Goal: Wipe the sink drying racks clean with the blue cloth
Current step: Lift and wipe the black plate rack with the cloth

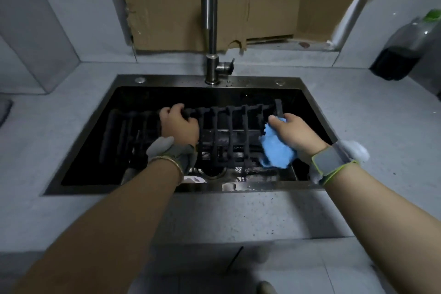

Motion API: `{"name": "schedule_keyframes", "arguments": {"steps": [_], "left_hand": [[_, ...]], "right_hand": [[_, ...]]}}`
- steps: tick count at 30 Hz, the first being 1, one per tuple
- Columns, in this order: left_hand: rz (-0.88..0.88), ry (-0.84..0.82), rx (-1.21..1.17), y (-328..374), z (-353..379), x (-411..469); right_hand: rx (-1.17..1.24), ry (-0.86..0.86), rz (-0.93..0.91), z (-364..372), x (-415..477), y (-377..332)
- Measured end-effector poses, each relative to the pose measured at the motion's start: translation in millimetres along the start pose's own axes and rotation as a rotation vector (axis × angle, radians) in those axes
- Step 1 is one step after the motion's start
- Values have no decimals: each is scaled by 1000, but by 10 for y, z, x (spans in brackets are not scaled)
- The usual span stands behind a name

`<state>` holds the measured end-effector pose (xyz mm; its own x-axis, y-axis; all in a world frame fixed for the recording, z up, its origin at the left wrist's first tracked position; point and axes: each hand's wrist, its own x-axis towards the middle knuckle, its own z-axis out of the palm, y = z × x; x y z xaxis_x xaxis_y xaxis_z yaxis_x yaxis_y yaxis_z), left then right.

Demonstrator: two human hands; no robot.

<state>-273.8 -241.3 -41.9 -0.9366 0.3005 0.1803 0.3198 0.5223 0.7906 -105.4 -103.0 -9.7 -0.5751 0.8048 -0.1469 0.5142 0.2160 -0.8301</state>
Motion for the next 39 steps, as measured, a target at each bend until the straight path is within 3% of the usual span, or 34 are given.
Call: {"name": "schedule_keyframes", "arguments": {"steps": [3, 7, 10, 12, 18, 23, 25, 28, 30, 32, 34, 36, 39], "left_hand": [[102, 11, 111, 72, -102, -141], [156, -51, 339, 308, -348, -384], [167, -32, 393, 326, -486, -636], [133, -118, 408, 234, -576, -955], [79, -230, 343, -14, -620, -1320], [91, -352, 366, -22, -682, -1436], [152, -313, 387, -43, -698, -1539], [406, -188, 425, -35, -681, -1761], [529, -286, 470, -40, -661, -1898], [594, -357, 638, -70, -605, -2000], [701, -279, 802, -128, -551, -2058], [750, -200, 824, -158, -516, -2059], [776, -197, 794, -180, -517, -1991]], "right_hand": [[251, -81, 86, -6, -177, 159], [360, -150, 152, -127, -500, 298], [451, -185, 168, -188, -812, 412], [486, -192, 183, -195, -1107, 536], [458, -75, 204, -144, -1297, 741], [415, 104, 138, -225, -1267, 782], [341, 197, 103, -230, -1251, 776], [131, 531, -66, -224, -1341, 761], [205, 707, -273, -164, -1474, 688], [273, 651, -477, -11, -1616, 591], [151, 401, -576, 227, -1724, 568], [-187, 186, -642, 446, -1779, 656], [-606, 173, -760, 504, -1758, 844]]}}
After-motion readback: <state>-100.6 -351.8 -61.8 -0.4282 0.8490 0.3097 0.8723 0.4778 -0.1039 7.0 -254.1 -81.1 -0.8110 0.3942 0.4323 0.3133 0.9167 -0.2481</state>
